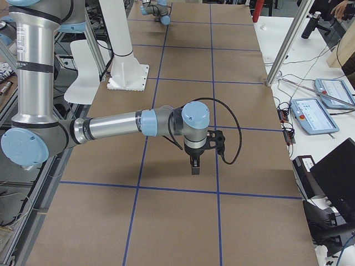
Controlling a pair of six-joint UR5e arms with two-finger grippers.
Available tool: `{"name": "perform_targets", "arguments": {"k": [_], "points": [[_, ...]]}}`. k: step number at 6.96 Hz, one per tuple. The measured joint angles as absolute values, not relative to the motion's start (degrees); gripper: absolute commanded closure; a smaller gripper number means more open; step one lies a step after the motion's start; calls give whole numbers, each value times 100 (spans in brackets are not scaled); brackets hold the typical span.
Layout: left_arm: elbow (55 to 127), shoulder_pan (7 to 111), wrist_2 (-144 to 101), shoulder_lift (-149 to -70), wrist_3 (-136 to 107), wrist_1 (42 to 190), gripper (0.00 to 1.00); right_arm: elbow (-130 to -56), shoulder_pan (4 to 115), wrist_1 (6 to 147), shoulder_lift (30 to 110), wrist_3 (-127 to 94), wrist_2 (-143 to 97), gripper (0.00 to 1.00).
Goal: Place and press bell with both arms
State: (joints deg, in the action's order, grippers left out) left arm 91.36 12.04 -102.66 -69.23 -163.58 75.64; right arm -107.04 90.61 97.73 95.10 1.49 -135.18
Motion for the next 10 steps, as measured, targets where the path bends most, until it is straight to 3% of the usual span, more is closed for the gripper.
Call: {"name": "perform_targets", "arguments": {"k": [2, 6, 10], "points": [[9110, 1097, -10256, -6924, -16458, 7561, 100, -10708, 9061, 9773, 9510, 149, -13572, 0], [9490, 1083, -10247, -6516, -16157, 7635, 100, -10750, 9062, 9813, 9510, 149, -13605, 0], [11416, 1450, -10171, -5739, -14852, 6525, 100, -10768, 9069, 9834, 9561, 141, -13737, 0]]}}
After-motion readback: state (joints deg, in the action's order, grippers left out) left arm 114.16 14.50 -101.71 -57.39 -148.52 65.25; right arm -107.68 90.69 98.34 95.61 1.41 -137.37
